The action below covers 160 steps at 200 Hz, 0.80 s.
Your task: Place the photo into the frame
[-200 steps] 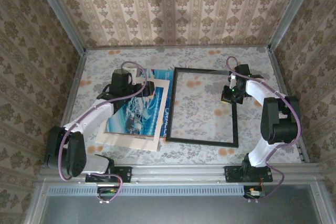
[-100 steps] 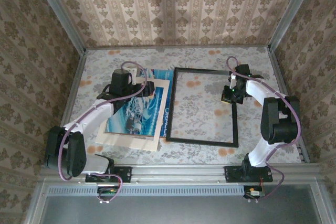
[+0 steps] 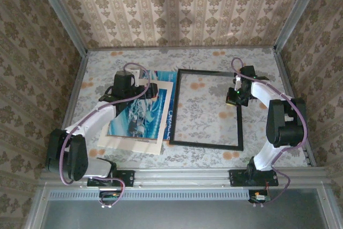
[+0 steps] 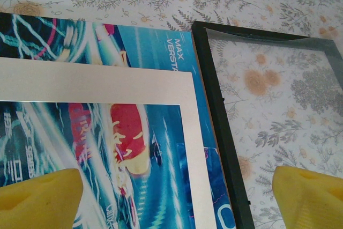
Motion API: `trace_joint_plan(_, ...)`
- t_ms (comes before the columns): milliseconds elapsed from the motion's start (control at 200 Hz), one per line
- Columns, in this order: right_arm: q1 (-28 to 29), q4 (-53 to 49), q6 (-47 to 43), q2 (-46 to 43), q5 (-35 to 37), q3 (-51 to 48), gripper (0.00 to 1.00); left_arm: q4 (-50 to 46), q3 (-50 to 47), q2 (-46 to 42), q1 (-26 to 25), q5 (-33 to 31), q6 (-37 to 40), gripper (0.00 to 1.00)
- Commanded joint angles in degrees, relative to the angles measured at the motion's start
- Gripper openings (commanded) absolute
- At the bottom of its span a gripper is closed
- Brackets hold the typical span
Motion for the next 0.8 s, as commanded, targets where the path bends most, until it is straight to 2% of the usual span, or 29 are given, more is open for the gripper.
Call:
trace_joint_plan(0, -0.2, -1.8, -0.4, 0.1, 0.7, 0.4, 0.00, -0.6, 1.4, 0.4, -0.3, 0.7, 1.0, 0.93)
trace_joint_plan(795, 0.8, -2.4, 0.1, 1.3, 0.7, 0.8, 0.00, -0.5, 1.7, 0.8, -0.4, 1.0, 0.9, 0.93)
